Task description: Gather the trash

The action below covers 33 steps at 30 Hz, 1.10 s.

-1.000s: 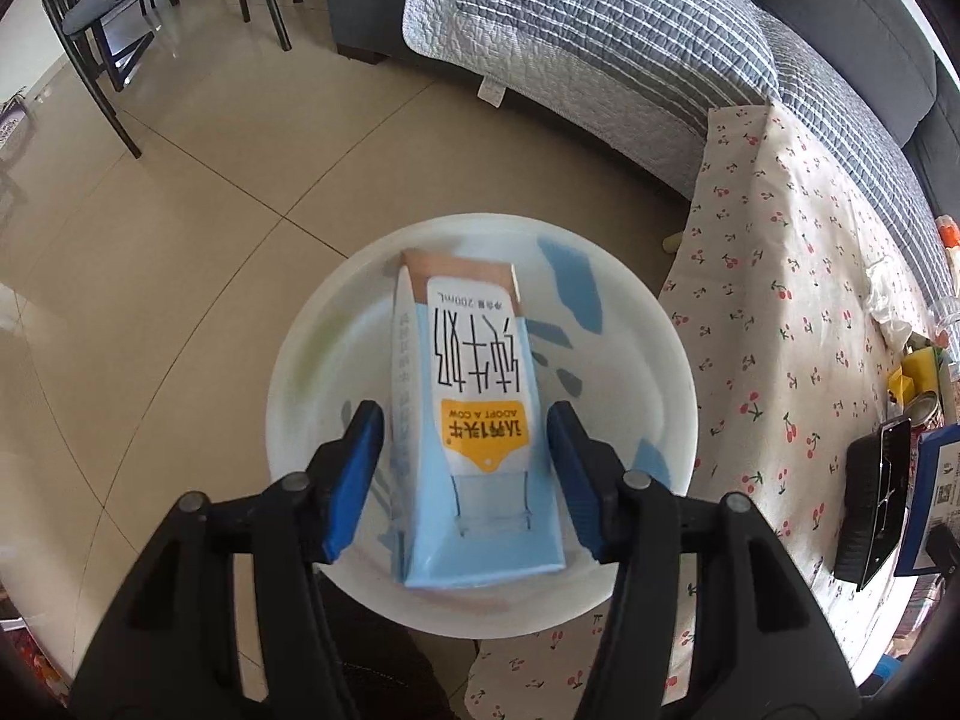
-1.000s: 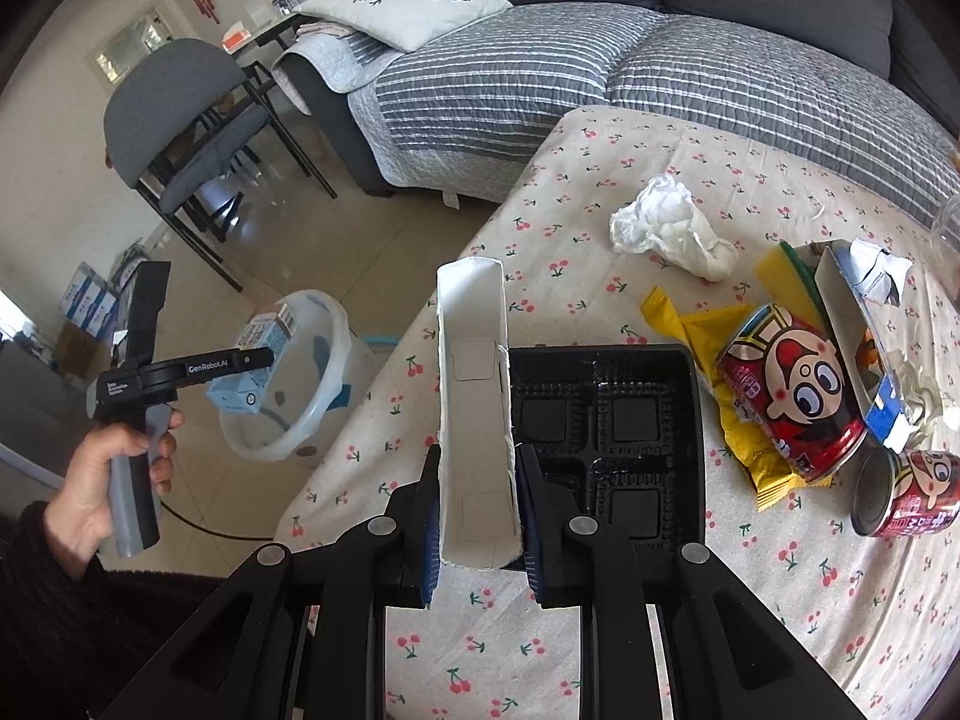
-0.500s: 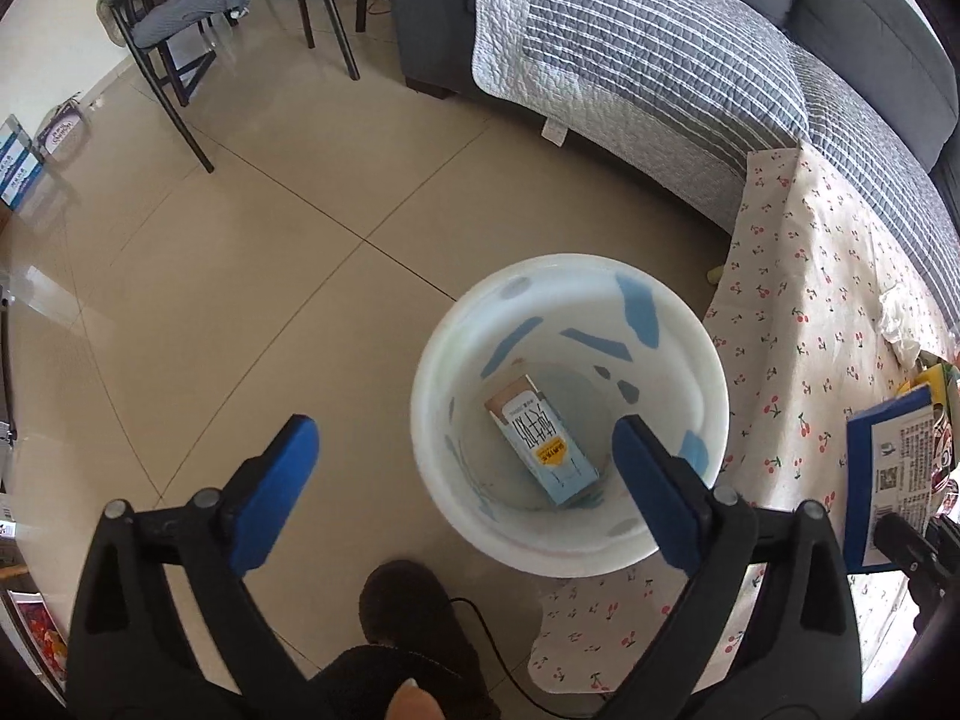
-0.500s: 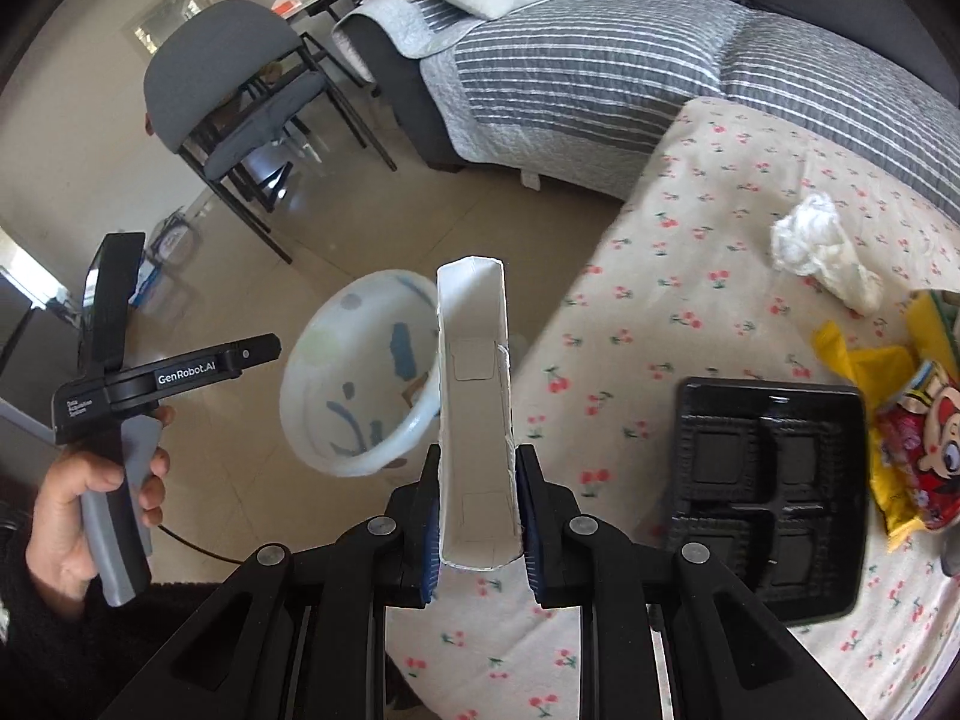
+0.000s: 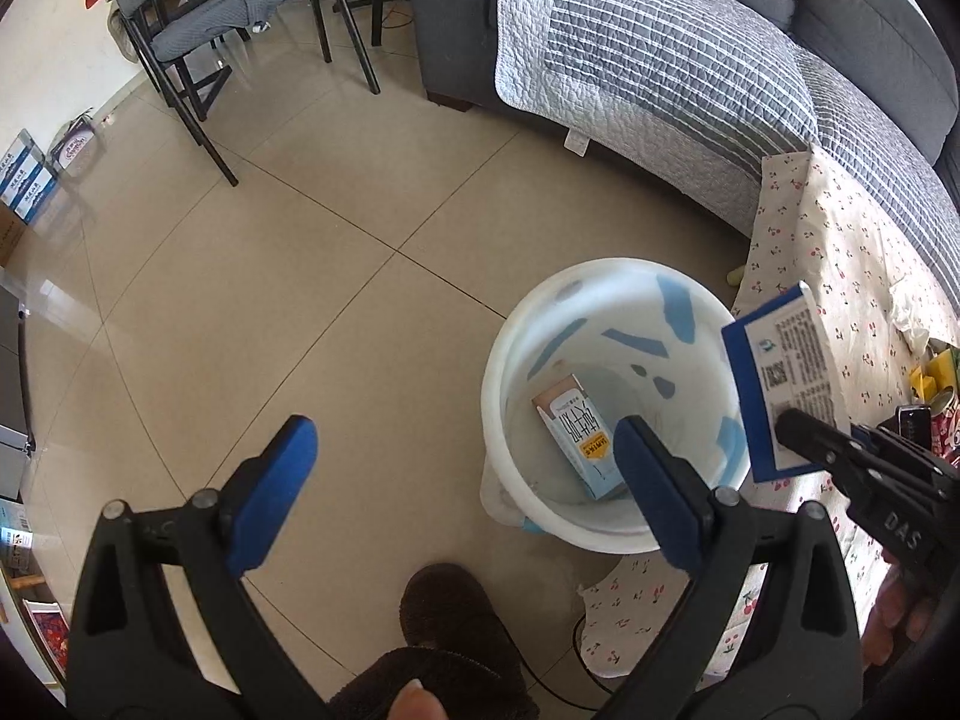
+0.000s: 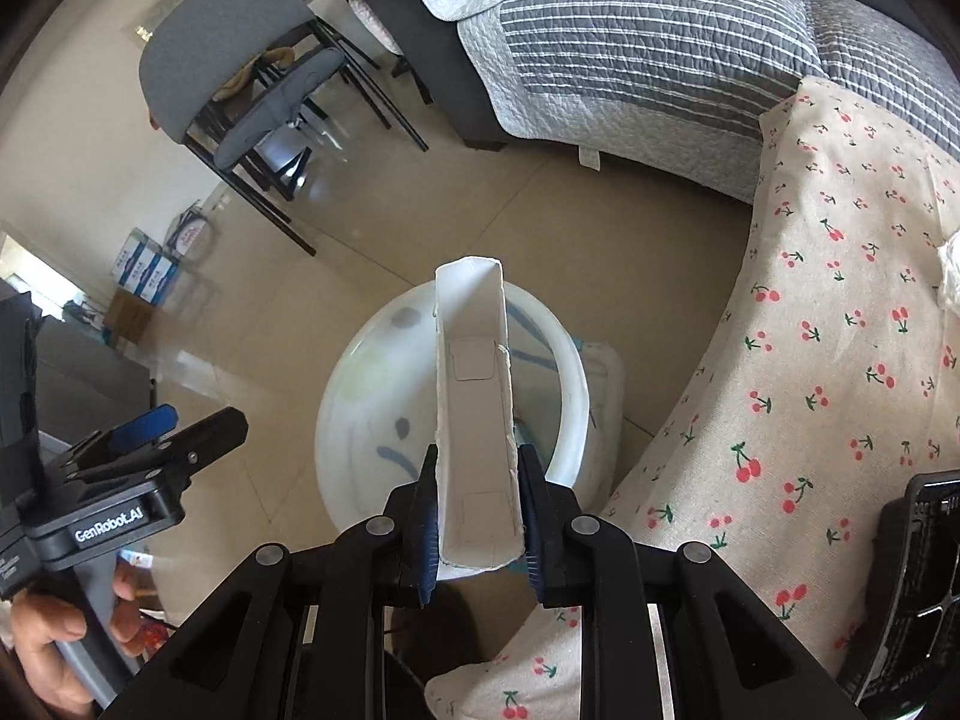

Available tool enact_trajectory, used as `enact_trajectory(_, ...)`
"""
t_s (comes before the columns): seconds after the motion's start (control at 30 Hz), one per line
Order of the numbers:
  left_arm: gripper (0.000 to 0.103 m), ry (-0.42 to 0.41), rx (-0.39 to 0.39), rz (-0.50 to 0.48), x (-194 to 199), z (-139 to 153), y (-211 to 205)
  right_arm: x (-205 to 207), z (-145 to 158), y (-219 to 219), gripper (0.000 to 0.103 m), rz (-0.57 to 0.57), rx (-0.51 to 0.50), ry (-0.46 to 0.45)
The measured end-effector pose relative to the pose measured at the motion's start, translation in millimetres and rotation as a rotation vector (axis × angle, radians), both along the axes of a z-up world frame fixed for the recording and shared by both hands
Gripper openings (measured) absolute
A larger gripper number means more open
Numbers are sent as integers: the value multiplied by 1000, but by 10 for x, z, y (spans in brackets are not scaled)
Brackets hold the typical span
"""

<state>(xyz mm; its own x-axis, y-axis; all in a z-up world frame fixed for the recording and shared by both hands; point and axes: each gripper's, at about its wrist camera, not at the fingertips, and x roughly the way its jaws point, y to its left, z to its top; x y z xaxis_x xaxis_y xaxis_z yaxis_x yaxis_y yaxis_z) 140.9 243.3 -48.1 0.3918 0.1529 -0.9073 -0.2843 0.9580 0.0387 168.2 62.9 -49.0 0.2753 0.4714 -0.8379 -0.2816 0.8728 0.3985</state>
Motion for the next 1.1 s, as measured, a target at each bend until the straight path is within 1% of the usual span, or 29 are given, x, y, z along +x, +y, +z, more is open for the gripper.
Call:
enact_trajectory(0.07,99,-1,-3,0,-3,2,3,19,-22,-5,26,-4,4,9)
enact_trajectory(0.13,99,-1,-7,-3,-10,12,-5,7,10,-37,31,-20,9,13)
enact_trajectory(0.17,99,-3,-9,-3,-12,16,-11,0,42,-51,36,-26,5,7)
enact_trajectory(0.27,99,-11,-19,-10,-21,35,-46,-53,159,-131,39,-27,-15,-27)
enact_trajectory(0.4,99,-14,-26,-30,-30,46,-142,-176,308,-346,48,-40,-52,-64)
enact_trajectory(0.43,99,-13,-28,-37,-28,48,-174,-210,348,-414,48,-46,-66,-72)
enact_trajectory(0.57,99,-10,-40,-75,-30,67,-349,-372,495,-715,58,-67,-125,-118)
enact_trajectory(0.73,99,-22,-47,-141,-53,117,-661,-547,649,-1116,68,-99,-181,-159)
enact_trajectory(0.8,99,-24,-43,-171,-58,130,-812,-631,696,-1268,73,-113,-201,-174)
enact_trajectory(0.97,99,-21,-48,-245,-61,161,-1136,-802,795,-1714,80,-181,-234,-201)
enact_trajectory(1.1,99,-14,-57,-296,-53,171,-1402,-924,820,-2097,82,-261,-248,-200)
